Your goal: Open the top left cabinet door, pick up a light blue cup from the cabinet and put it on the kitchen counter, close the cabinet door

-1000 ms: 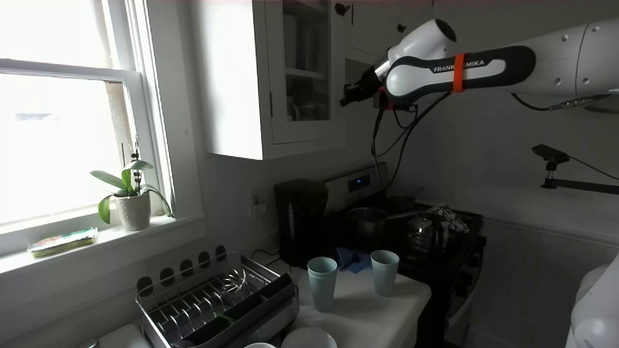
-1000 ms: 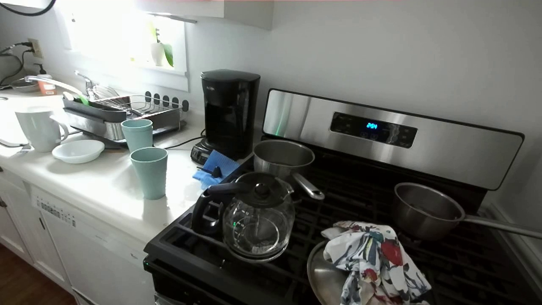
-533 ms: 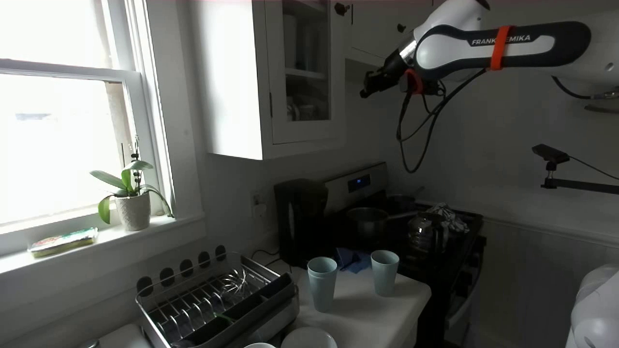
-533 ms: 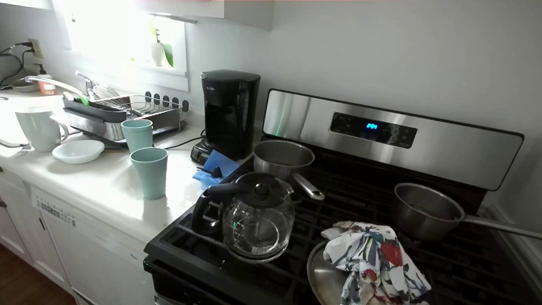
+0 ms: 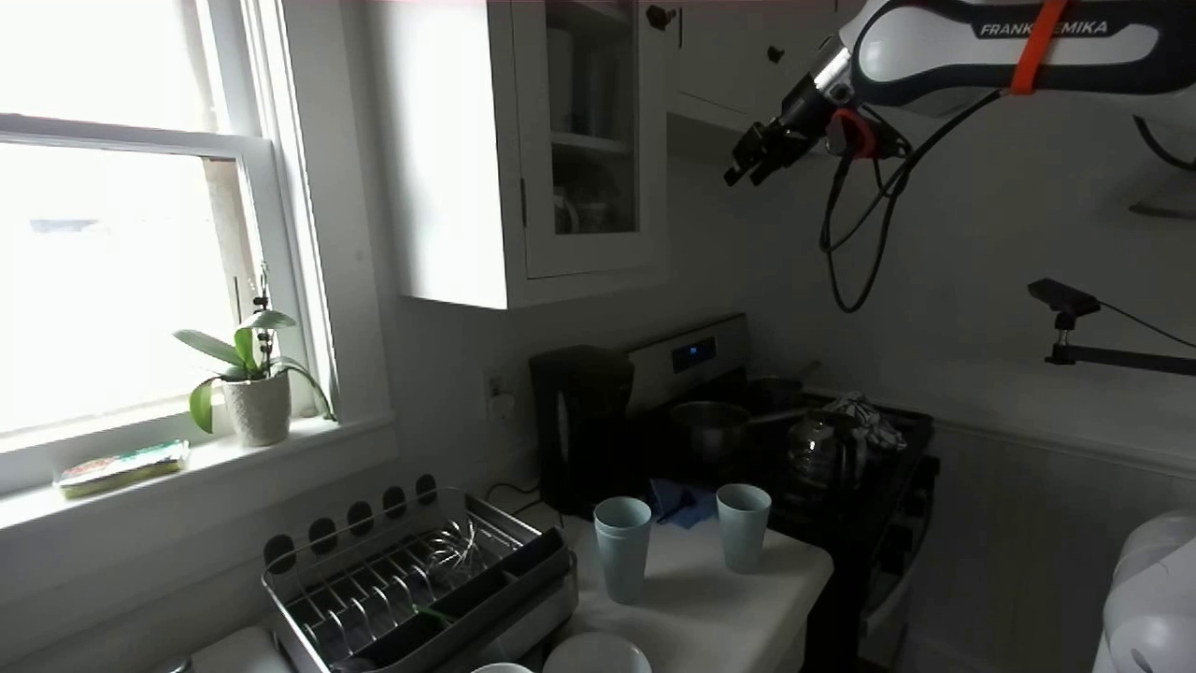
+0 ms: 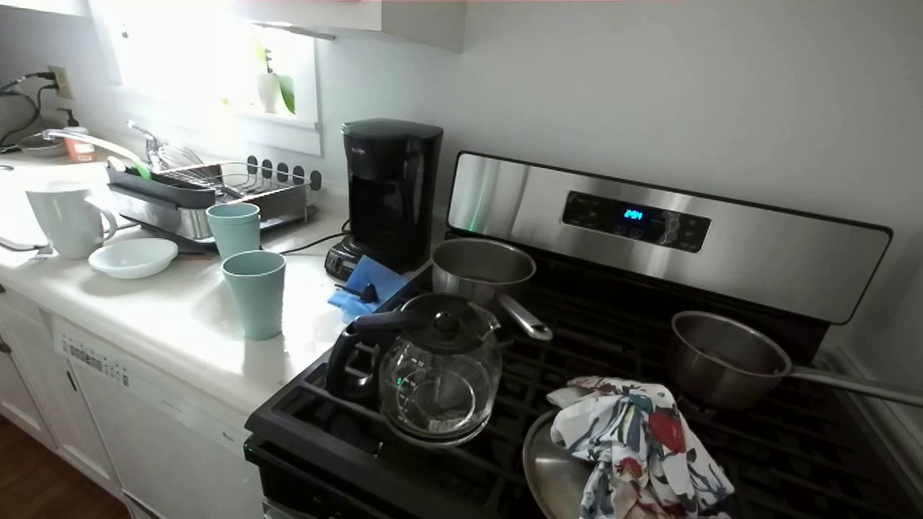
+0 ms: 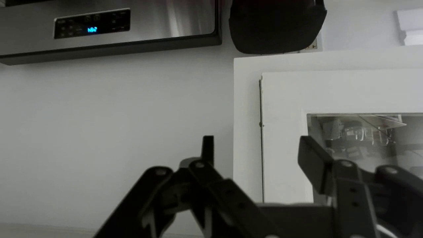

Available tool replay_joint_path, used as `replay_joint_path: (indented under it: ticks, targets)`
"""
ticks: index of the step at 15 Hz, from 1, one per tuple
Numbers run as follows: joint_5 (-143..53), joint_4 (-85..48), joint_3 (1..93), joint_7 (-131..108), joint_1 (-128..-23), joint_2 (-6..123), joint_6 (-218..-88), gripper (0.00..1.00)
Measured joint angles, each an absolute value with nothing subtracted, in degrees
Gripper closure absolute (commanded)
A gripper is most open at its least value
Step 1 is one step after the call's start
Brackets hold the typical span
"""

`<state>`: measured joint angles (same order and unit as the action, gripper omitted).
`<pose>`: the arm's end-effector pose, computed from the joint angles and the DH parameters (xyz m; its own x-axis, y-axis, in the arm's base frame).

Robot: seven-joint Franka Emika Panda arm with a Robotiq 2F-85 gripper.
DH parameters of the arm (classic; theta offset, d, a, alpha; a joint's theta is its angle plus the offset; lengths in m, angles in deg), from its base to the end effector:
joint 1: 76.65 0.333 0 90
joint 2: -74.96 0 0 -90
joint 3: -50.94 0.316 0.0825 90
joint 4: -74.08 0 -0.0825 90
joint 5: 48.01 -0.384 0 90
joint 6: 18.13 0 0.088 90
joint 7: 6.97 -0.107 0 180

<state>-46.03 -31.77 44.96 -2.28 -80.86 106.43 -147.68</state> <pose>0.3825 -0.0915 0.8378 0.5741 -0.0341 0.8181 -0.1244 -0.9912 0.0459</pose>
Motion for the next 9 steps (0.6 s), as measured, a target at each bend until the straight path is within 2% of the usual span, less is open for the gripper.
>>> replay_joint_path:
  ticks: [9]
  targets:
    - [-46.03,-29.17,43.01,1.83,-80.4,109.45,-144.12,0.0]
